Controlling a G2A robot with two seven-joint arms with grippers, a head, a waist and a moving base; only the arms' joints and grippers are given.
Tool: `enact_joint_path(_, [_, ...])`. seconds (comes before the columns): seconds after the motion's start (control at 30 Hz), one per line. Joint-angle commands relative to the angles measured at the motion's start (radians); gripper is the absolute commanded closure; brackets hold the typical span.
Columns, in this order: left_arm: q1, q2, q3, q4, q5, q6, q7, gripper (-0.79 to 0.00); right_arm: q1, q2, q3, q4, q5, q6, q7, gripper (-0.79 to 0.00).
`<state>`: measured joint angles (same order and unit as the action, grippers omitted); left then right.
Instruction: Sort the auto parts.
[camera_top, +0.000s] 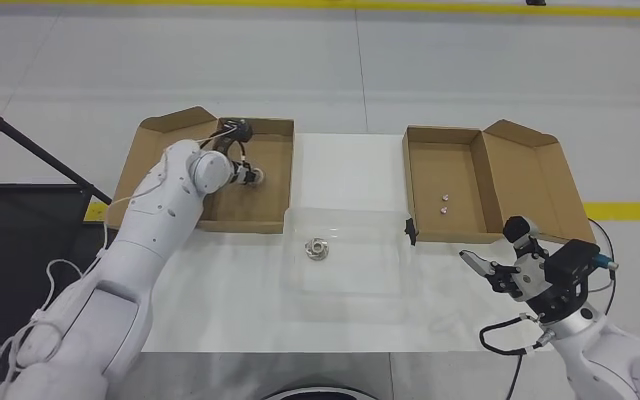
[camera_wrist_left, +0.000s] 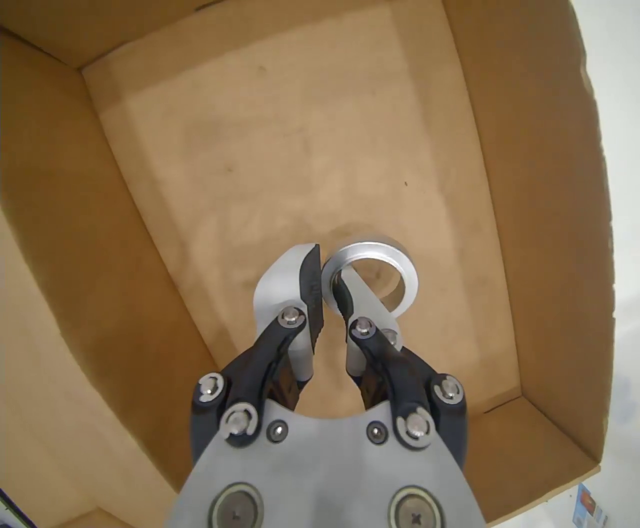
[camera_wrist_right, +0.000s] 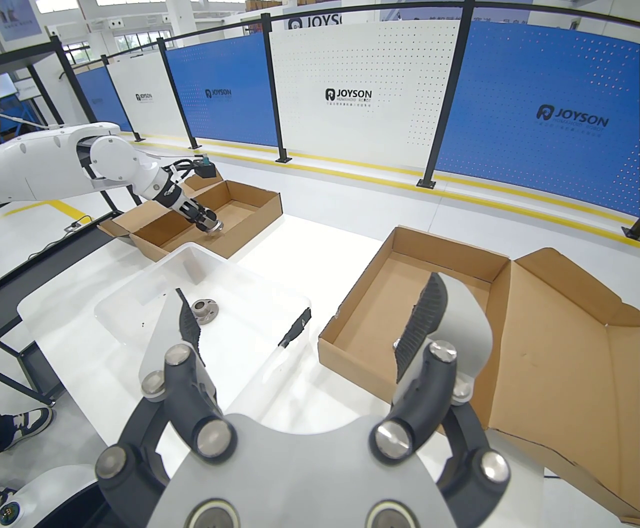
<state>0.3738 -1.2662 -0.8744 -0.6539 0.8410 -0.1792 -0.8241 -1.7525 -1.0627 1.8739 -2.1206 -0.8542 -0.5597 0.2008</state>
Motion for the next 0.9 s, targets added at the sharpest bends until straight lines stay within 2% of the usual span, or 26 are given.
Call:
enact_joint_path(0.0, [-0.012,-0.010,0.010,0.027,-0.003,-0.006,0.009,-0.557,0.000,0.000,0.000,0.000,0.000,0.000,0.000,-0.785])
enact_joint_path(0.03, [-0.017,-0.014,0.014,0.036,-0.003,-0.006,0.015,-0.619,0.000,0.000,0.000,0.000,0.000,0.000,0.000,-0.785])
enact_joint_path(0.07, [-0.022,-0.017,0.017,0.043,-0.004,-0.007,0.020,-0.733,0.000,0.000,0.000,0.000,0.000,0.000,0.000,-0.785])
enact_joint_path(0.1, [-0.027,-0.020,0.019,0.046,-0.002,-0.007,0.027,-0.779,0.000,0.000,0.000,0.000,0.000,0.000,0.000,-0.785])
enact_joint_path(0.27, [-0.039,-0.027,0.026,0.026,0.023,-0.004,0.061,-0.785,0.000,0.000,0.000,0.000,0.000,0.000,0.000,-0.785])
enact_joint_path(0.4, [-0.029,-0.023,0.024,-0.052,0.049,-0.013,0.078,-0.785,0.000,0.000,0.000,0.000,0.000,0.000,0.000,-0.785])
enact_joint_path(0.53, [0.012,-0.007,0.005,-0.201,0.074,-0.054,0.093,-0.785,0.000,0.000,0.000,0.000,0.000,0.000,0.000,-0.785])
enact_joint_path(0.67, [0.086,0.021,-0.038,-0.395,0.110,-0.101,0.117,-0.785,0.000,0.000,0.000,0.000,0.000,0.000,0.000,-0.785])
enact_joint_path(0.87, [0.227,0.068,-0.115,-0.682,0.109,-0.318,0.119,-0.785,0.000,0.000,0.000,0.000,0.000,0.000,0.000,-0.785])
